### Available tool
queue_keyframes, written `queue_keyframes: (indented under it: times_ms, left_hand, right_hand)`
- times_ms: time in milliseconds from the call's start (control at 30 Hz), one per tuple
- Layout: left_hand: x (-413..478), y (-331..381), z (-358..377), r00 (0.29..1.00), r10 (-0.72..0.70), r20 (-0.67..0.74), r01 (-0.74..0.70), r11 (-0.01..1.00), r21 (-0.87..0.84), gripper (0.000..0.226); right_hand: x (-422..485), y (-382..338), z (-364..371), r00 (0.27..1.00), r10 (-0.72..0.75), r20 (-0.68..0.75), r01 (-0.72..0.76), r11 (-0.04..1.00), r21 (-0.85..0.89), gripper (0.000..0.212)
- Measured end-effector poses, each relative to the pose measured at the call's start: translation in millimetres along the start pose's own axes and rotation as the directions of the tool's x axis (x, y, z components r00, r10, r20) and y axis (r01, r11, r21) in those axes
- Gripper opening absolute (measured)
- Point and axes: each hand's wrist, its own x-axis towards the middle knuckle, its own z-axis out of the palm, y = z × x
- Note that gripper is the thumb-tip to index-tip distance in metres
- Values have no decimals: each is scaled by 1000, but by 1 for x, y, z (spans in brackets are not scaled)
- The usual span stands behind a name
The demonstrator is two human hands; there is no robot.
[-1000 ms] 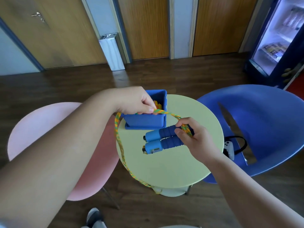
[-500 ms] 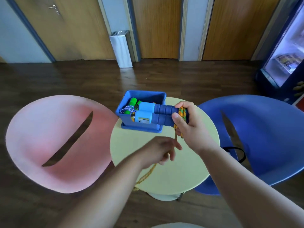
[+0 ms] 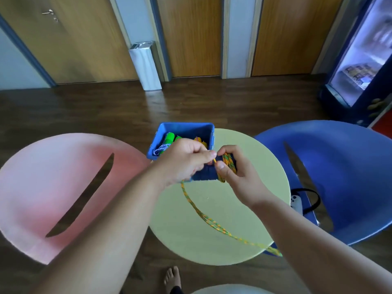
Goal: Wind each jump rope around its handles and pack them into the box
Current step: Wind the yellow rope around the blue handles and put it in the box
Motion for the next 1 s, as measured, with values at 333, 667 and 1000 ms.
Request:
queue_keyframes:
  times_ms: [333,667,1000]
  left_hand:
    - [65,6,-87,954,6,299,-189,788,586,43]
    - [108,-14,-129,663,-383,643,65,886,460,42]
    - [130,-23,-155,640,-214,738,-51,947,318,23]
  right_hand:
    - [21,-4,74,972,12,-237,-18,1000,-23,33]
    - [25,9,132,983,-37,-182,-6,973,-229,30]
    - [30,4,128,969,41,-245,-108,958,-267,21]
